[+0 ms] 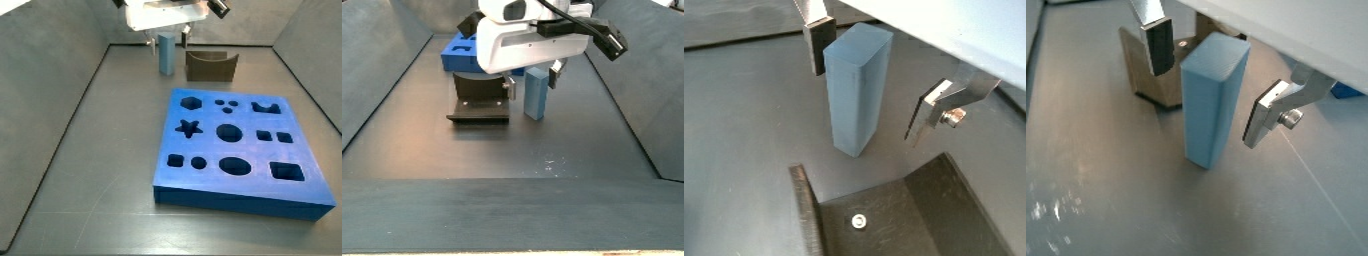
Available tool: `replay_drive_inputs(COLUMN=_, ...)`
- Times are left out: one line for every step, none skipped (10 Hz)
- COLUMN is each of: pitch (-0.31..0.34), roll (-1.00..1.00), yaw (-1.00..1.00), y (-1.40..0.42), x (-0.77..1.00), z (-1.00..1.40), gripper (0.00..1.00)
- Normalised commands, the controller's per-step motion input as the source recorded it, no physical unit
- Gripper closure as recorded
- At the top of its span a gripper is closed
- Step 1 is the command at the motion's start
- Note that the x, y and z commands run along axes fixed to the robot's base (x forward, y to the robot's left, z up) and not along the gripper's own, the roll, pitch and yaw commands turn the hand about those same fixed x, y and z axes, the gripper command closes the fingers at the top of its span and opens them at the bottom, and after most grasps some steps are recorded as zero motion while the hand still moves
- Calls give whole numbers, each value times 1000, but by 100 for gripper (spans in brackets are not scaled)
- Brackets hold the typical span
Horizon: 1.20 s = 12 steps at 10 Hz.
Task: Pick up the rectangle object. Move to above the board. Insert the rectangle object.
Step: Pick up the rectangle object.
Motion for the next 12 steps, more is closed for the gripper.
replay_drive_inputs(pitch=0, roll=-231, yaw=1000, y=0, x=0, z=-183, gripper=0)
replay_drive_inputs(pitch=-151, roll=-71, yaw=580, y=0, x=-160, z=-11, gripper=0)
replay_drive_inputs(pitch=0, roll=0, yaw=0, y=0, x=0, z=-60, gripper=0)
replay_drive_inputs(pitch=0, roll=0, yaw=17, y=-34, x=-11, z=-397, gripper=0)
replay_drive_inputs(pitch=-180, roll=0, yaw=49, y=-29, x=-103, z=-543, gripper=0)
replay_drive_inputs(pitch=-23, roll=0, yaw=0, y=0, x=0, z=0, gripper=0)
replay_drive_inputs(pitch=0, roll=0, yaw=0, y=0, x=0, z=83, gripper=0)
replay_drive_inputs(pitch=0, roll=0, yaw=0, y=0, x=0, z=426, gripper=0)
replay_drive_inputs(pitch=37, roll=43, yaw=0, y=0, x=6, z=380, gripper=0)
replay_drive_inputs(pitch=51, roll=243, yaw=0, y=-80, x=3, z=114, gripper=0)
replay_drive_inputs(pitch=0, roll=0, yaw=0, y=0, x=0, z=0, gripper=100)
replay_drive_inputs(pitch=0, roll=0, yaw=0, y=0, x=0, z=0, gripper=100)
